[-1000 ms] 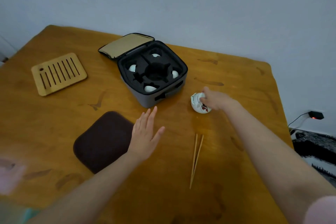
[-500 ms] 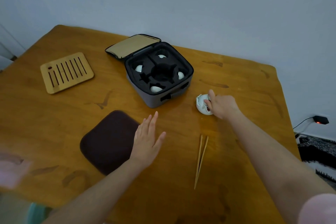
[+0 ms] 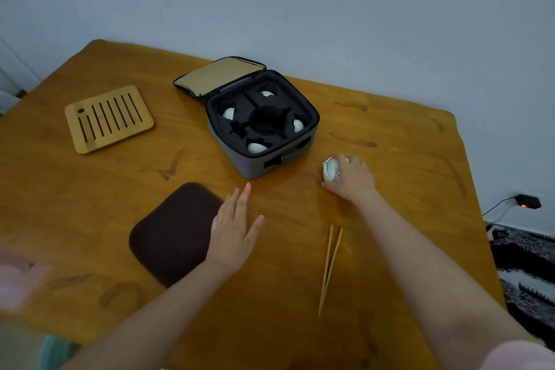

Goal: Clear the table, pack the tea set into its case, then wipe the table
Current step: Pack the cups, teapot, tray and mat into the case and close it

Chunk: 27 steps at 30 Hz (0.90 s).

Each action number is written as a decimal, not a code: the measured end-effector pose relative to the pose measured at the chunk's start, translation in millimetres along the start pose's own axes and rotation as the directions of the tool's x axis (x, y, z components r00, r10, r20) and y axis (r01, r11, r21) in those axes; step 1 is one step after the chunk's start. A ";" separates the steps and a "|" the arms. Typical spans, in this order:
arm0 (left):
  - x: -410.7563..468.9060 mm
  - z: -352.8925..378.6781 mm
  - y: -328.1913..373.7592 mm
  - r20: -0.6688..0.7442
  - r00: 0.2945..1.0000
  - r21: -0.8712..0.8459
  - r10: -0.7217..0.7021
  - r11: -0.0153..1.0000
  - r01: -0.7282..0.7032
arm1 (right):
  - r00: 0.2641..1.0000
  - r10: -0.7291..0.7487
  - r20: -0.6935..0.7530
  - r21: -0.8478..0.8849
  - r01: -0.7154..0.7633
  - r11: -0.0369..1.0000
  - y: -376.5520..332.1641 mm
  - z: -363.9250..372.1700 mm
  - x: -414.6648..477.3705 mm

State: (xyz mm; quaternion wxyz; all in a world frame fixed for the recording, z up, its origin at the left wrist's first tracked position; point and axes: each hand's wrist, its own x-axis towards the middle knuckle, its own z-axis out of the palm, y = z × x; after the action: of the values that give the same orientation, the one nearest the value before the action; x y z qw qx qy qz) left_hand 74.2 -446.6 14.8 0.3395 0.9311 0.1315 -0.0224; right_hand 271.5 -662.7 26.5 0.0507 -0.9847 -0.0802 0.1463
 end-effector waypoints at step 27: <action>78.5 -41.6 -43.4 -0.021 0.988 0.453 0.155 0.882 -0.129 | 0.991 -0.021 -0.136 0.139 0.040 0.989 -19.5 -55.0 14.7</action>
State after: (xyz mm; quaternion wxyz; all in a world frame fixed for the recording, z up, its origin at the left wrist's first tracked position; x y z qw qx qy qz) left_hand 136.7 -370.1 9.3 0.1119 0.9917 0.0637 -0.0010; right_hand 298.9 -645.2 77.2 0.1278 -0.9849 -0.0811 0.0844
